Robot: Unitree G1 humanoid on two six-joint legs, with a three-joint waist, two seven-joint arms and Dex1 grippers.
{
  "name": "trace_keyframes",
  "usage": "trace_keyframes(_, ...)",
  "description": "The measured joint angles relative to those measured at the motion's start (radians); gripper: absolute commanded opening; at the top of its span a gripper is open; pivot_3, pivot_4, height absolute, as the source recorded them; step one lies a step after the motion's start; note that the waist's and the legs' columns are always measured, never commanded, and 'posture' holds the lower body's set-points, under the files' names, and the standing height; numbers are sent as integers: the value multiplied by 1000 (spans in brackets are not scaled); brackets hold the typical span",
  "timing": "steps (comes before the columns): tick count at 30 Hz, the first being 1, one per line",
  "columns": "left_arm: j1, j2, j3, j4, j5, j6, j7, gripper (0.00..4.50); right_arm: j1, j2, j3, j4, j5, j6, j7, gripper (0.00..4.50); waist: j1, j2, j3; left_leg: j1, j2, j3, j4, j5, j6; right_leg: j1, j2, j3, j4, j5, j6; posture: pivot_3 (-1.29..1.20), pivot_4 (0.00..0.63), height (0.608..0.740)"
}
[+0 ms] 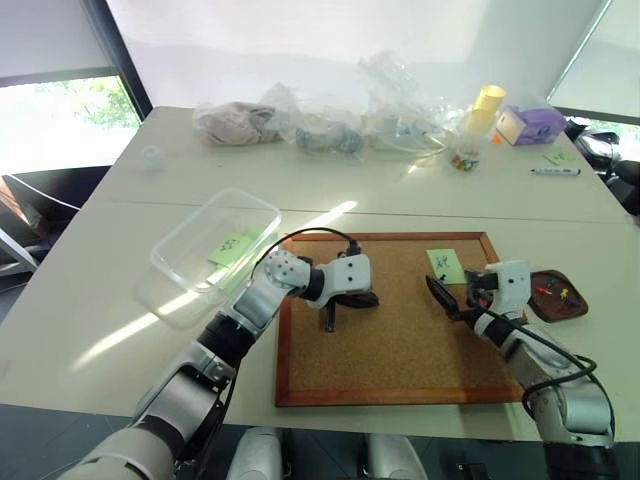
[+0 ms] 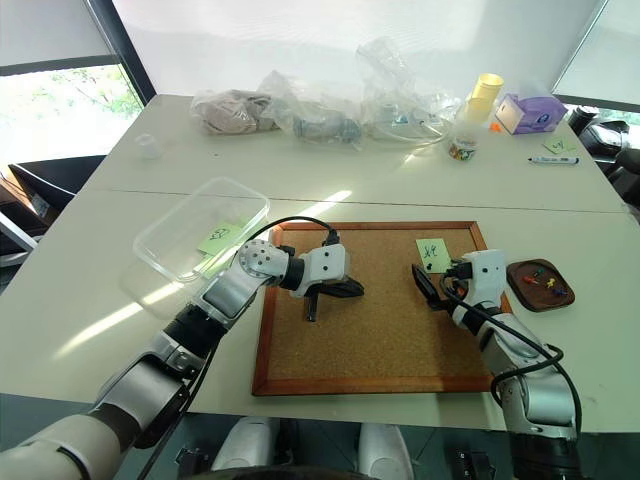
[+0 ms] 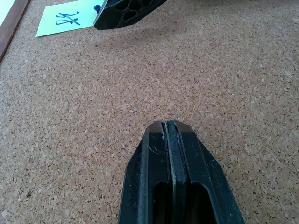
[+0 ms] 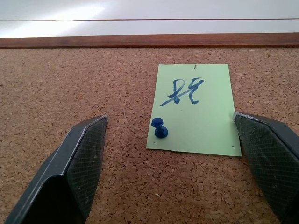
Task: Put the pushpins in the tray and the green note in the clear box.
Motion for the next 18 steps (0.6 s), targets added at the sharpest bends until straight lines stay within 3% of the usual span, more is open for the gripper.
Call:
trace_keyframes(3,0,1,0,-2,0,1,0,0,-6,0,2,10,-12,-9,-1,2665,0,0,0,0,0,0,0,0,0,0,0,0,0,0,0,0,150,740)
trace_keyframes(8,1,1,0,-3,0,2,0,0,-17,4,15,17,-21,-17,4,175,0,0,0,0,0,0,0,0,0,0,0,0,0,0,0,0,150,740)
trace_keyframes(18,1,1,0,-1,0,2,1,0,-19,8,23,17,-28,-22,5,68,-1,0,0,0,0,0,0,0,0,0,0,0,0,0,0,0,150,740)
